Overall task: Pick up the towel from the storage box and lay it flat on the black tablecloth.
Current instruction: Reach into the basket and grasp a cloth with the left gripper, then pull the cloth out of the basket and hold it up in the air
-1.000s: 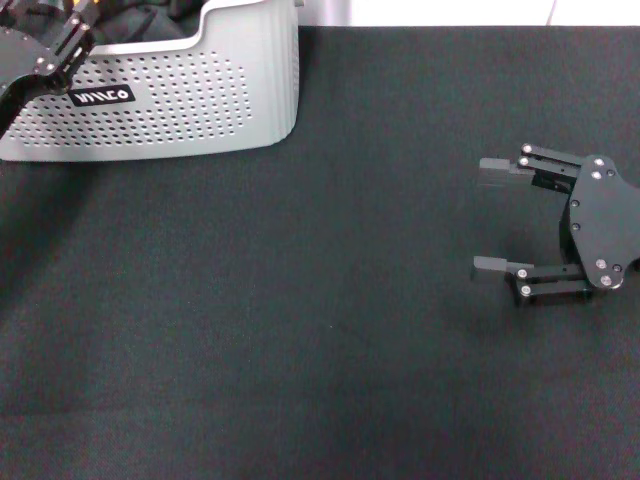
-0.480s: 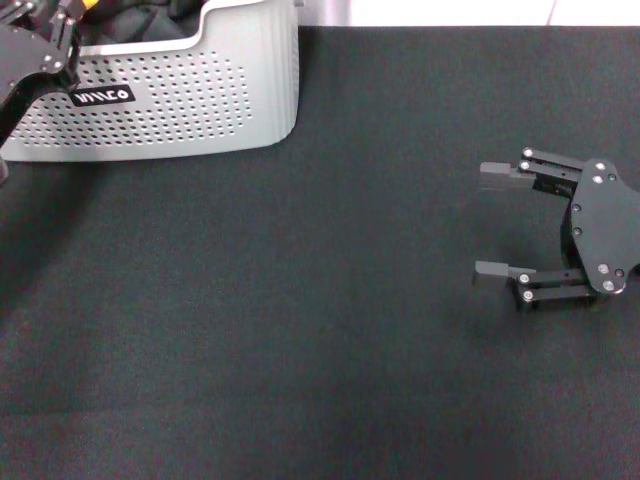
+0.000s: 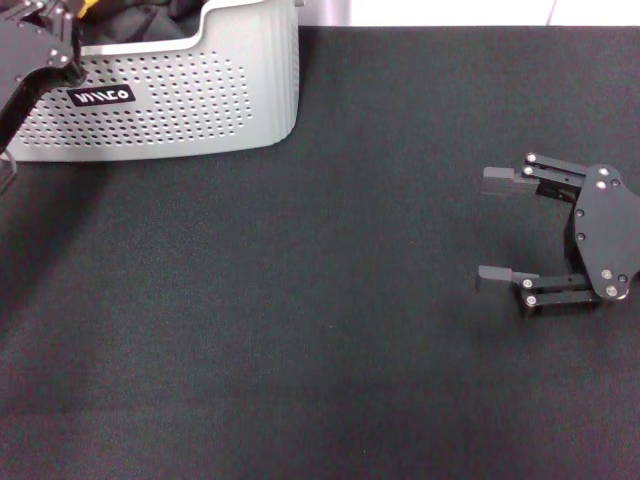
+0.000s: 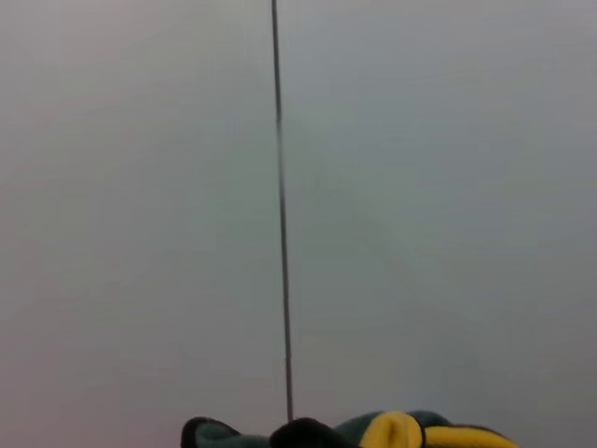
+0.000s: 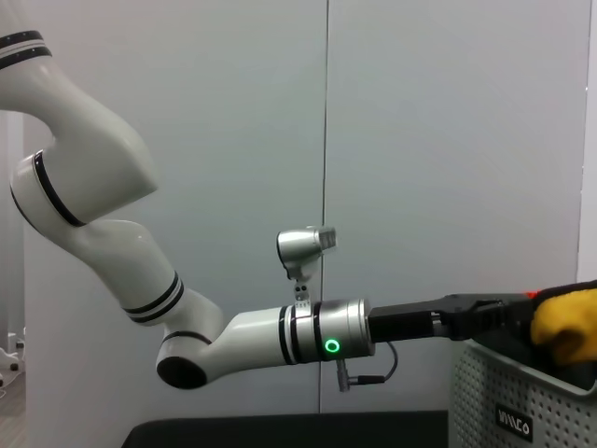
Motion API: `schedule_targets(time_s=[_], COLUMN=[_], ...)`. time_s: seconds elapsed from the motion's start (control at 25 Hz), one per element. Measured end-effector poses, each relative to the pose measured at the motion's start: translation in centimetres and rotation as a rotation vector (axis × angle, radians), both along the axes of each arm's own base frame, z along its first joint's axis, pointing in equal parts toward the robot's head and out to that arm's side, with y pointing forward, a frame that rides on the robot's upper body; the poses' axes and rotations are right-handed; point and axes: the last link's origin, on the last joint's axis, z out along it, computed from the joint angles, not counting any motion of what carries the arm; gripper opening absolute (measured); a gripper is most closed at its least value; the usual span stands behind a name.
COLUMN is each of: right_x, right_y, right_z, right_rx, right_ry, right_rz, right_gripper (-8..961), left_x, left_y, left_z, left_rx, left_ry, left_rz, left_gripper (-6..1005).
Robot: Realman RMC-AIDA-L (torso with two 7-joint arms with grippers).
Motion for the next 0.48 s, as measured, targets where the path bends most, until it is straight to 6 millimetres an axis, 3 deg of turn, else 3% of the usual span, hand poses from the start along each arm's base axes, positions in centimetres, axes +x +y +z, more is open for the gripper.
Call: schedule_targets(time_s=[0.2, 0.48], right_x=[0.2, 0.5], right_y=[-0.3, -0.4], right_z=[0.1, 0.2], right_rx=[0.007, 0.014], right_ry=[0.017, 0.024], right_rz=[-0.011, -0.02], right_gripper=[832, 829], left_x=[0.1, 1.8], left_y=[-1.0, -5.7], left_z=[0.7, 4.6], left_rx=[0.056, -0.016], left_ry=[-0.112, -0.328], left_rz=[-0.028, -0.351], left_gripper=[28, 11])
